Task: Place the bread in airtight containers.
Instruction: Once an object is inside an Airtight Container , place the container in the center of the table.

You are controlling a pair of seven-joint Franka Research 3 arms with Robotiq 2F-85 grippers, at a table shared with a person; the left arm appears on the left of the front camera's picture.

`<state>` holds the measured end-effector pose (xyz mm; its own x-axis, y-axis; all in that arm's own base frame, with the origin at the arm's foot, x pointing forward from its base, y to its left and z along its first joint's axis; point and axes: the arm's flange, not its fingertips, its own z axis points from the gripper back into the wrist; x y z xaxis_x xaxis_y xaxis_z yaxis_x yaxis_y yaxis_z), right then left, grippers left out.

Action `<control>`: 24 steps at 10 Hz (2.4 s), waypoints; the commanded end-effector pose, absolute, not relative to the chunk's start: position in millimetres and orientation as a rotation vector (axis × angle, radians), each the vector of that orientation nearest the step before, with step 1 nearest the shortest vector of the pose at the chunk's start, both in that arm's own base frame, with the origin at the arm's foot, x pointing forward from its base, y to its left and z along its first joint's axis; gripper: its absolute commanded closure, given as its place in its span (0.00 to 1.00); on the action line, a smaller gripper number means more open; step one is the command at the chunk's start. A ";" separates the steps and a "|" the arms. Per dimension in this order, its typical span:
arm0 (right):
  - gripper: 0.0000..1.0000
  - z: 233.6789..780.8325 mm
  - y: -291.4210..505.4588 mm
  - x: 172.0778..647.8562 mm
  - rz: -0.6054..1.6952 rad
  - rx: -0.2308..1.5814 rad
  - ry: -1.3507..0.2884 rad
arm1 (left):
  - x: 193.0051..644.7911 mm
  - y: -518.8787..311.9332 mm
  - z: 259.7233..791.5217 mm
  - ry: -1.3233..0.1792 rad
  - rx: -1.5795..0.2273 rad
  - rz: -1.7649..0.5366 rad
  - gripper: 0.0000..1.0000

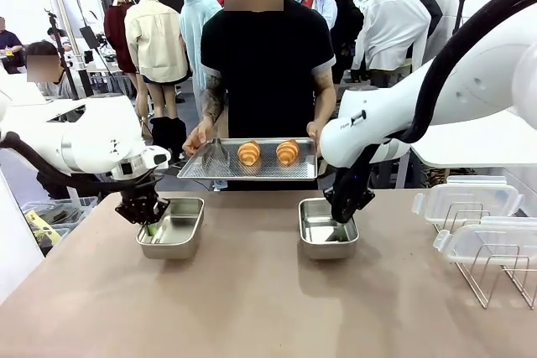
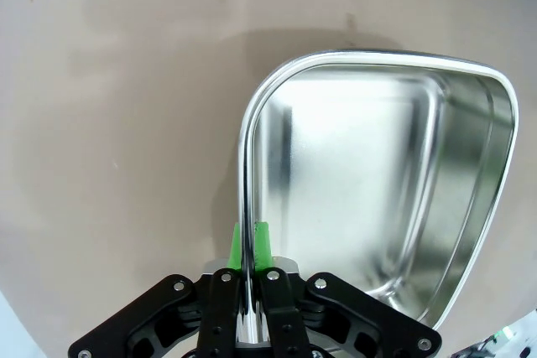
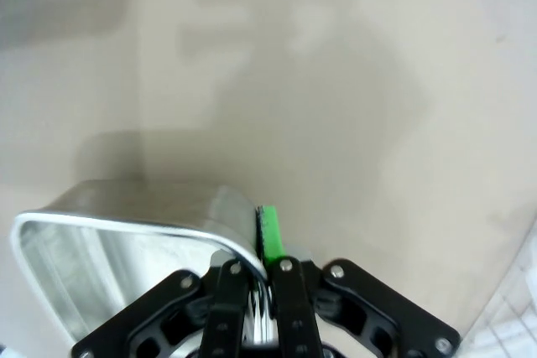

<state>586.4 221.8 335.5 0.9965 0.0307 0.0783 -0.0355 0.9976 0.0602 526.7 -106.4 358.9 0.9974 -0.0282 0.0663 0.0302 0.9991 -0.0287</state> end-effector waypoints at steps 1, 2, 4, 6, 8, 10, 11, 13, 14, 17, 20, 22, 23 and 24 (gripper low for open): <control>1.00 378.3 214.0 553.5 0.030 0.113 -0.118 | 501.9 -114.5 389.9 -0.122 0.033 0.003 1.00; 1.00 392.9 207.2 541.7 0.035 0.116 -0.096 | 492.2 -111.0 404.2 -0.141 0.027 -0.001 1.00; 1.00 424.7 183.6 527.8 -0.007 0.160 -0.073 | 476.9 -101.7 432.4 -0.187 0.049 0.003 1.00; 1.00 433.4 167.3 534.0 -0.031 0.157 -0.032 | 473.3 -97.2 445.8 -0.178 0.017 -0.029 1.00; 1.00 438.4 174.2 528.4 -0.026 0.143 -0.060 | 476.4 -100.9 445.2 -0.184 0.023 -0.008 1.00; 1.00 438.4 174.2 528.4 -0.026 0.143 -0.060 | 476.4 -100.9 445.2 -0.184 0.023 -0.008 1.00; 1.00 438.4 174.2 528.4 -0.026 0.143 -0.060 | 476.4 -100.9 445.2 -0.184 0.023 -0.008 1.00; 1.00 438.4 174.2 528.4 -0.026 0.143 -0.060 | 476.4 -100.9 445.2 -0.184 0.023 -0.008 1.00; 1.00 438.4 174.2 528.4 -0.026 0.143 -0.060 | 476.4 -100.9 445.2 -0.184 0.023 -0.008 1.00; 1.00 438.4 174.2 528.4 -0.026 0.143 -0.060 | 476.4 -100.9 445.2 -0.184 0.023 -0.008 1.00; 1.00 438.4 174.2 528.4 -0.026 0.143 -0.060 | 476.4 -100.9 445.2 -0.184 0.023 -0.008 1.00; 1.00 438.4 174.2 528.4 -0.026 0.143 -0.060 | 476.4 -100.9 445.2 -0.184 0.023 -0.008 1.00; 1.00 438.4 174.2 528.4 -0.026 0.143 -0.060 | 476.4 -100.9 445.2 -0.184 0.023 -0.008 1.00; 1.00 438.4 174.2 528.4 -0.026 0.143 -0.060 | 476.4 -100.9 445.2 -0.184 0.023 -0.008 1.00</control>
